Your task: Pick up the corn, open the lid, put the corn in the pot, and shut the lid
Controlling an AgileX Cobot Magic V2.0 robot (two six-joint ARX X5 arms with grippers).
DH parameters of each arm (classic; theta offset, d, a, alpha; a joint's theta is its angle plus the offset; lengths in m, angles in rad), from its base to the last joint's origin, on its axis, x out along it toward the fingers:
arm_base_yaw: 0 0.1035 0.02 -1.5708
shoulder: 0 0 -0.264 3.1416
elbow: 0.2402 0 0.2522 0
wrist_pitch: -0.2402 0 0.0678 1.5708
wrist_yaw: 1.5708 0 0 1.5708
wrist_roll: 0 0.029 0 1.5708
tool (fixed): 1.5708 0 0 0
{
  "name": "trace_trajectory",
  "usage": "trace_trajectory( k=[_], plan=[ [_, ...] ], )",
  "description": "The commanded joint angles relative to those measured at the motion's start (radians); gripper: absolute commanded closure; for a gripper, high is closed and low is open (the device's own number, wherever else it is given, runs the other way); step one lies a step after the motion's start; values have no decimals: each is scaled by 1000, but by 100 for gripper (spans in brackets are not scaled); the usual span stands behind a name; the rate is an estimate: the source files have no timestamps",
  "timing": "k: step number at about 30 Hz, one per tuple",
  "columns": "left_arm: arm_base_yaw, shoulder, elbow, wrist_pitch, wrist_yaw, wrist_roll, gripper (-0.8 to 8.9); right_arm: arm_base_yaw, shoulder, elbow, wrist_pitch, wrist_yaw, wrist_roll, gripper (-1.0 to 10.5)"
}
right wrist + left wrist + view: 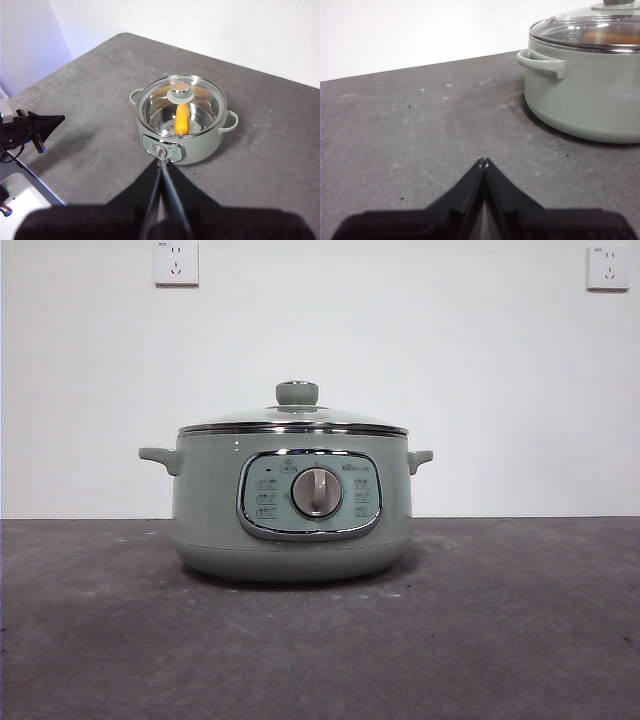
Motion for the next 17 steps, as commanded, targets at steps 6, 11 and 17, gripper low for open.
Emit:
trace_trajectory(
  k=[6,11,17],
  plan=[
    [3,10,-10,10,-1,-19,817,1,17,-5,-27,6,8,945],
    [3,14,-10,10,-1,-19,817,1,29,-5,-27,9,8,945],
    [3,16,-10,9,-1,-19,817,1,51,-5,-27,11,3,945]
  ],
)
